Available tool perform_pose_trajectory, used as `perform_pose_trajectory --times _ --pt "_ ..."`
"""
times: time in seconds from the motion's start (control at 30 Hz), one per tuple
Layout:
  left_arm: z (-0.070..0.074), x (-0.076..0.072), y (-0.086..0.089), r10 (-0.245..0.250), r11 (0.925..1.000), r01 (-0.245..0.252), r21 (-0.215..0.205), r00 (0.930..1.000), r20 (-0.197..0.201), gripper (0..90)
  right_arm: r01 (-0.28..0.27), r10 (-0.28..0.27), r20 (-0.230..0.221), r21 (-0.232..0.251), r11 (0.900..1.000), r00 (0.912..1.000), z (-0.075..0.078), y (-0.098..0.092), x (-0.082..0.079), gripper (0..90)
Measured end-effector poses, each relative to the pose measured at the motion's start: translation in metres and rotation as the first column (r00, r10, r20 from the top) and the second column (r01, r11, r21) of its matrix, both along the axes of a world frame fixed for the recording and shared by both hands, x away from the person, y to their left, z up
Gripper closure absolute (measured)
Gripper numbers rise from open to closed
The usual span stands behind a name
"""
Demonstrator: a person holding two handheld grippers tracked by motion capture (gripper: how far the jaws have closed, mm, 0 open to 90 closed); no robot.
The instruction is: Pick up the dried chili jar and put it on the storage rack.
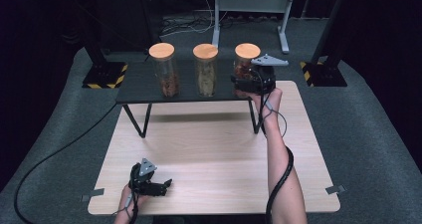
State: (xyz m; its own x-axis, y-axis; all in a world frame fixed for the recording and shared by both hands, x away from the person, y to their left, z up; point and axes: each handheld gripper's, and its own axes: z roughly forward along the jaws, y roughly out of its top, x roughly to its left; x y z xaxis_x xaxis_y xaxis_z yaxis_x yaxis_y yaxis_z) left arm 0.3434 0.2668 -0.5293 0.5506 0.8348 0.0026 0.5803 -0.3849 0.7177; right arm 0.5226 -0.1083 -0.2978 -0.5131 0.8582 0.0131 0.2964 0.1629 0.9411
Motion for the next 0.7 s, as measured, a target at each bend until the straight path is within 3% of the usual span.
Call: perform_pose_trajectory --times 0.7 --pt "0.0 0.0 0.0 0.0 1.0 0.0 0.001 1.0 0.0 3.7 0.002 -0.002 -0.012 -0.001 1.0 0.9999 0.0 0.0016 0.008 24.3"
